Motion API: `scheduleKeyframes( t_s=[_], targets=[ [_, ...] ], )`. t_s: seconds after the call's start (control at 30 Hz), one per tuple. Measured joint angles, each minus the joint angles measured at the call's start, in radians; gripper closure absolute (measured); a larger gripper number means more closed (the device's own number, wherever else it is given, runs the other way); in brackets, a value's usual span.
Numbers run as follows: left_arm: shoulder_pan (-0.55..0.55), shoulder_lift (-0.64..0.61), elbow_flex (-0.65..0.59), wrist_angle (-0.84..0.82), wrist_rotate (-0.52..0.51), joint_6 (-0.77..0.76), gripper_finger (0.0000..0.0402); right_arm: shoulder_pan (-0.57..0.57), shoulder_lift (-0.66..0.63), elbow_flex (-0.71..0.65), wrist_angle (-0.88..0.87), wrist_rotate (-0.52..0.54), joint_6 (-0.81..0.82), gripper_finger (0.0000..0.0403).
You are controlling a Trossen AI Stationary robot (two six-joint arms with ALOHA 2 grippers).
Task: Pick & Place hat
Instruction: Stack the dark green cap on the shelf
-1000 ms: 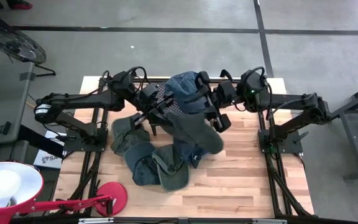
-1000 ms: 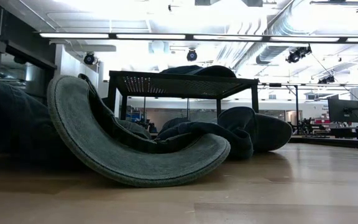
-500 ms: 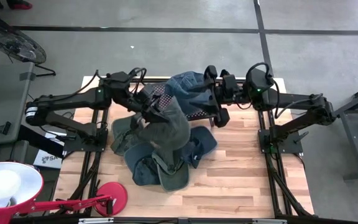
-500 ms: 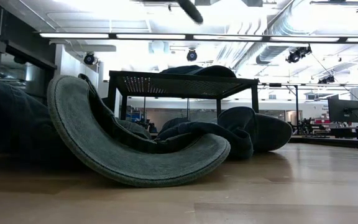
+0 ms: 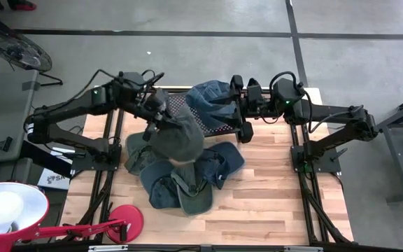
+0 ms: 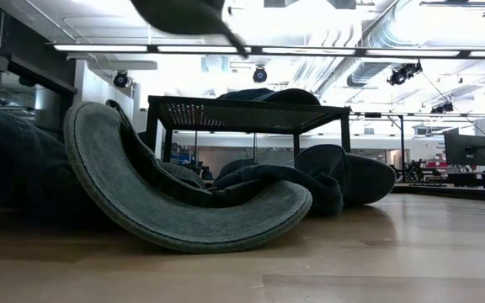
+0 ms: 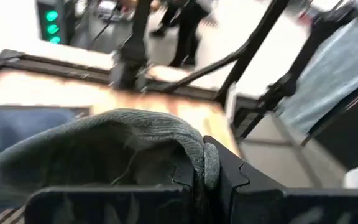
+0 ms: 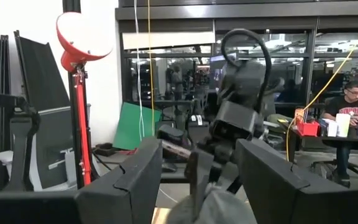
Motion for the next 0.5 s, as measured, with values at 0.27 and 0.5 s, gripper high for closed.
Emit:
scheduleKeyframes(
  t_s=[0.27,0.5],
  targets=[
    [0.045,0.05,0.197,-0.278,0.002,0.264,0.0388,0.0,0.0,0.0,-0.047,0.026,0.0,0.0206],
    [0.045,0.147,0.331,-0.492,0.04,0.451,0.0388,0.0,0.0,0.0,-0.06,0.026,0.0,0.0206]
  ],
)
